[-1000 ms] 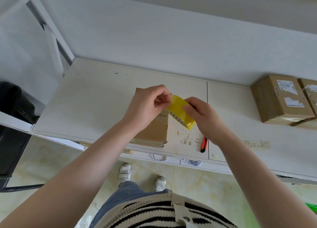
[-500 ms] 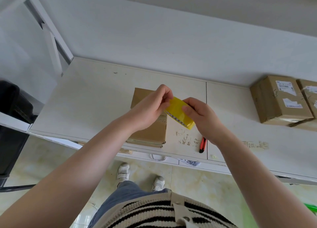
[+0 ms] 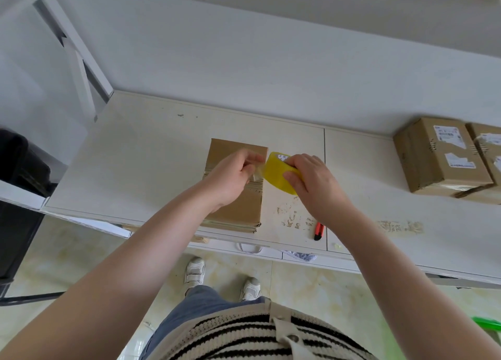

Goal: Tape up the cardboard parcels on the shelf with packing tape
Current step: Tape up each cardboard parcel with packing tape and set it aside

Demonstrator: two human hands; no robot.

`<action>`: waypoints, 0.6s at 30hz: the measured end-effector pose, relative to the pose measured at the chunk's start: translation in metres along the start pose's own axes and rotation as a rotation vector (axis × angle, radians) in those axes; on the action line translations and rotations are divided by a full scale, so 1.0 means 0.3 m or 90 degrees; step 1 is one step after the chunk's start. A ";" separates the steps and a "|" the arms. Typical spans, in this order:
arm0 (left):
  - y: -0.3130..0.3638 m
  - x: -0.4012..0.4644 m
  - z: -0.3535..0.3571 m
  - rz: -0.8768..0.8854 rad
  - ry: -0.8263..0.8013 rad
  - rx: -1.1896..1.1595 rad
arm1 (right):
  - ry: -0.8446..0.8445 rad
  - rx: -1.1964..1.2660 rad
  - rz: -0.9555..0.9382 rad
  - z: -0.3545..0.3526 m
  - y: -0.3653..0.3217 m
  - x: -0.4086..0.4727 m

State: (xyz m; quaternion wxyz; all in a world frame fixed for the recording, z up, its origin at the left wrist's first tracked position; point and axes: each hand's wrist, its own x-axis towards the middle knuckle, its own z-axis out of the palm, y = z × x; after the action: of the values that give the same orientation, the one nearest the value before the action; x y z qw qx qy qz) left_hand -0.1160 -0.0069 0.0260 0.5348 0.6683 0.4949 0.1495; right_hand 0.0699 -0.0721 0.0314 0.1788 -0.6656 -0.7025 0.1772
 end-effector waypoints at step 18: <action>0.017 -0.007 -0.049 0.013 0.133 -0.072 | -0.055 -0.036 0.063 -0.062 -0.034 0.021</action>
State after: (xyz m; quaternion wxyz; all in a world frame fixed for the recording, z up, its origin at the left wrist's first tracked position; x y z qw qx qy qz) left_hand -0.1251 0.0000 0.0366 0.5155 0.6233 0.5317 0.2513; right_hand 0.0698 -0.0661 0.0526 0.1208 -0.6961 -0.6804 0.1945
